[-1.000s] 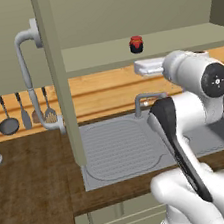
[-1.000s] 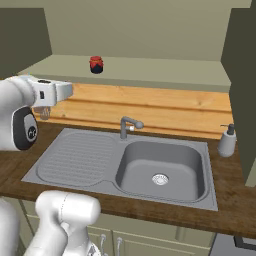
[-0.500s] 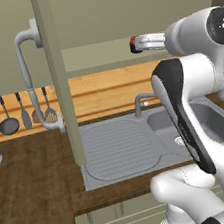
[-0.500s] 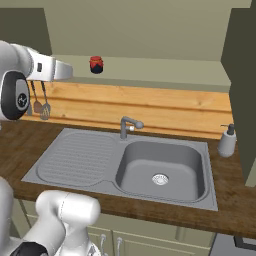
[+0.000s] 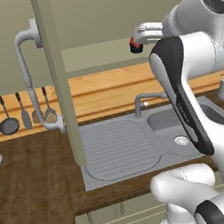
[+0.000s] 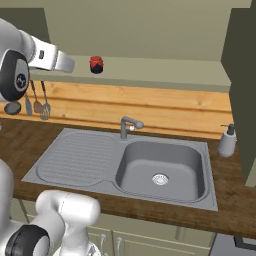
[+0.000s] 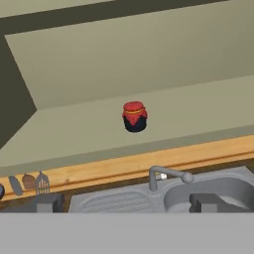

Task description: From the different types of pastries on the counter, select a croissant and place it on the cutting board. Then retrieve a jar of jam from the cabinet and place it alongside the croissant on the cutting board.

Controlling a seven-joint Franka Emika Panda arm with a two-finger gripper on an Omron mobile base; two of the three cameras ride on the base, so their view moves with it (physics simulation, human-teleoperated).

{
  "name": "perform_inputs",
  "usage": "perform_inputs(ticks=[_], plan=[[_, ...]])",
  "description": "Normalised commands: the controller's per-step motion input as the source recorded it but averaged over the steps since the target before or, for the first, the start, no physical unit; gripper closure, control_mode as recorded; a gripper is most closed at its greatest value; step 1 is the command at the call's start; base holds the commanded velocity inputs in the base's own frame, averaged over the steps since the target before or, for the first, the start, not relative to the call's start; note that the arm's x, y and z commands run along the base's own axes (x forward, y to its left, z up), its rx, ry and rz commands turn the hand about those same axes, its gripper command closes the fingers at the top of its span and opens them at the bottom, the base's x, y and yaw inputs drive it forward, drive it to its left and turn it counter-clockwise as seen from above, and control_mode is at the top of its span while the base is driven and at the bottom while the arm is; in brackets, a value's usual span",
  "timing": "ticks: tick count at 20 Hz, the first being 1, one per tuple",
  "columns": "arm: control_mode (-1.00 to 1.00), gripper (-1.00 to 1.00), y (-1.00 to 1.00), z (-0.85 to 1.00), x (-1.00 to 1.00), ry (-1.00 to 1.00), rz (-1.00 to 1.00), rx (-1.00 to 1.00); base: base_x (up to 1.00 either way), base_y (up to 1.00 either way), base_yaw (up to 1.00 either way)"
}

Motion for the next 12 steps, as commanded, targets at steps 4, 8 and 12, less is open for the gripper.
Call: perform_inputs(ticks=[4, 8, 12], plan=[[-1.0, -1.0, -0.13, -0.15, 0.22, -0.07, 0.0, 0.0, 0.0, 0.0, 0.0], [-1.0, -1.0, -0.16, -0.27, 0.15, -0.14, 0.0, 0.0, 0.0, 0.0, 0.0], [-1.0, -1.0, -0.28, -0.1, 0.18, -0.04, 0.02, 0.0, 0.0, 0.0, 0.0]])
